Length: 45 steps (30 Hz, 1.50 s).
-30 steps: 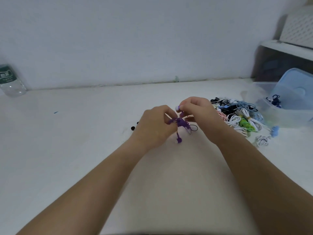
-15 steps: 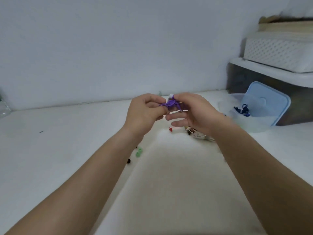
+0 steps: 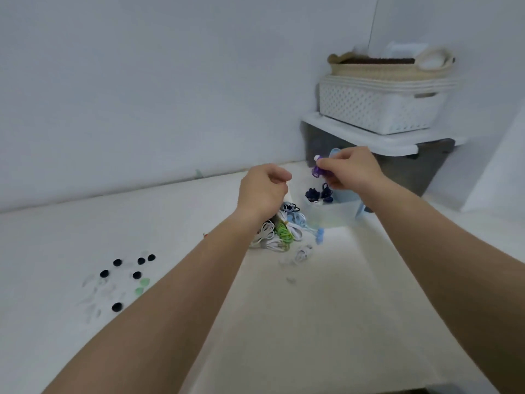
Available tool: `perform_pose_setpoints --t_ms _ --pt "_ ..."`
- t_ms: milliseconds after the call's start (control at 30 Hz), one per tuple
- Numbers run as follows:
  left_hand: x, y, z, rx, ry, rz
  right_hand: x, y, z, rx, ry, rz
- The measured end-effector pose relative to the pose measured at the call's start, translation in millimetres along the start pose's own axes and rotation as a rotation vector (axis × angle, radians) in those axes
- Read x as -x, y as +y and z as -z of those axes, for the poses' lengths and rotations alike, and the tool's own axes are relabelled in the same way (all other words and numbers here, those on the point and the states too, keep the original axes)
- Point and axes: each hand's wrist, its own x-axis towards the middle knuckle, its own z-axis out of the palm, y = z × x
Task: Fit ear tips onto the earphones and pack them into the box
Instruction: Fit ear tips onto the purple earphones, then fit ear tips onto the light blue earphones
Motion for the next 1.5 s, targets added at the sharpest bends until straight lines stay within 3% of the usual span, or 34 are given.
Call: perform_pose_setpoints --t_ms 200,267,367,500,700,800,967,1067,1233,1400,1500 --pt "-6.9 -12.8 -12.7 -0.404 -0.091 -0.003 -6.5 9.1 -8.8 0.66 0.022 0.12" --pt "-11.3 -17.7 -12.6 -0.526 -0.193 -0.018 -7.1 11.2 -9.6 0.671 0.044 0.151" --pt "-15.4 -24.9 -13.2 -0.583 -0.246 -0.067 -6.0 11.4 -11.5 0.481 -0.049 0.229" --pt "-17.3 -31.6 -10.6 -0.494 -0.135 -0.117 3.8 13.4 -22.5 0.324 -0.193 0.295" --pt "-13.9 -25.3 8.5 -0.165 0.078 -0.101 14.9 7.4 -38.4 0.123 -0.199 0.298" --pt "-13.5 -23.4 20.0 -0.115 0.151 -0.081 15.8 3.6 -49.8 0.061 -0.248 0.291" --pt "-5.0 -27.4 30.4 -0.131 0.161 -0.094 15.5 4.7 -70.1 0.324 -0.333 0.268" --pt "-0.9 -30.6 36.3 -0.098 0.167 -0.076 16.6 7.4 -79.4 0.54 -0.224 0.295" --pt "4.2 -30.8 52.6 0.049 0.165 0.033 19.9 10.0 -87.0 0.627 -0.169 0.266" --pt "10.9 -32.0 76.1 0.142 0.125 0.088 31.4 0.1 -88.9 0.562 -0.339 0.237" --pt "16.5 -32.3 87.6 0.126 0.109 0.065 39.5 2.8 -98.5 0.725 -0.384 0.297"
